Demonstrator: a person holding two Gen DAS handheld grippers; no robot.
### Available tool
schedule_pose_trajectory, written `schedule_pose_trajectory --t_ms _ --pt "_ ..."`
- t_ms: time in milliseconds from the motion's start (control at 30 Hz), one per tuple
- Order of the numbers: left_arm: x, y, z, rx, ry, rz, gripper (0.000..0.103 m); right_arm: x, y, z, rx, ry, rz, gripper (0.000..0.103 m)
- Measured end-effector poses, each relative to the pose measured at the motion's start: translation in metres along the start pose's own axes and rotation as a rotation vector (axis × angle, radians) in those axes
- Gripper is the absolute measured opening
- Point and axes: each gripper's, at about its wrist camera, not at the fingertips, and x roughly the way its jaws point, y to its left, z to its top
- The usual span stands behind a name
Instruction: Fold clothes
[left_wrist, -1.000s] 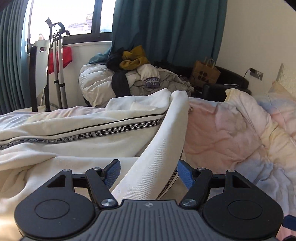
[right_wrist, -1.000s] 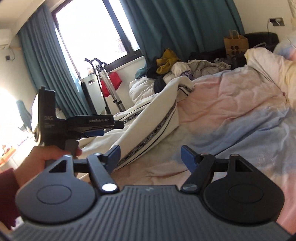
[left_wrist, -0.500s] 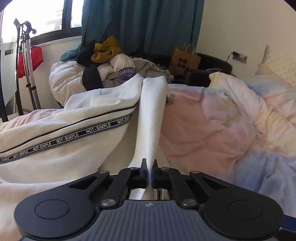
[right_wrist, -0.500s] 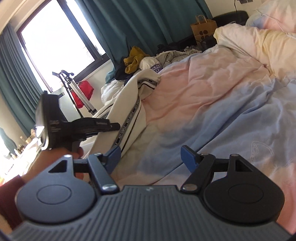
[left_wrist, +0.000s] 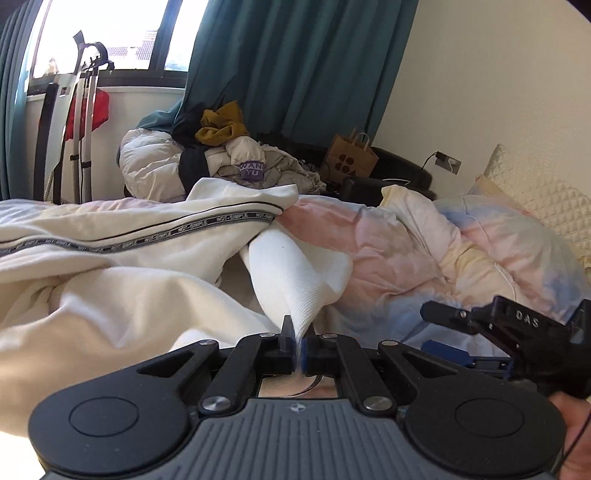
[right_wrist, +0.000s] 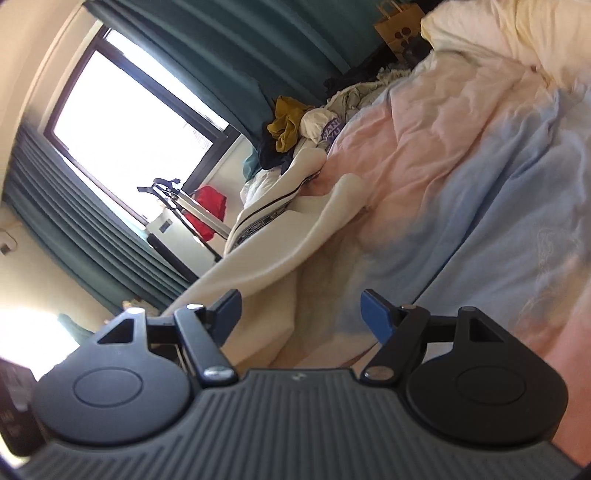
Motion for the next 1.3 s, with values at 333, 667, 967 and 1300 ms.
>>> schedule_pose_trajectory --t_ms 333,667,967,1300 --pt "-0.045 0.066 -0.042 -0.169 -0.061 -0.047 0.003 0.071 -0.002 -0.006 0.282 0.148 0.057 0.070" --pt "-0.034 0.105 -0.058 -0.256 -0.060 -0.120 0.004 0.145 -0.034 -0.006 0.375 0.108 0.039 0.046" --pt "-0.028 0.104 -0.065 -0.256 -0.091 -0.176 0.024 0.123 -0.003 0.018 0.145 -0.045 0.004 0.008" --pt "-0.036 0.075 -0.081 -0.219 -0.079 -0.212 0.059 0.042 0.016 0.072 0.000 -0.340 -0.037 0.007"
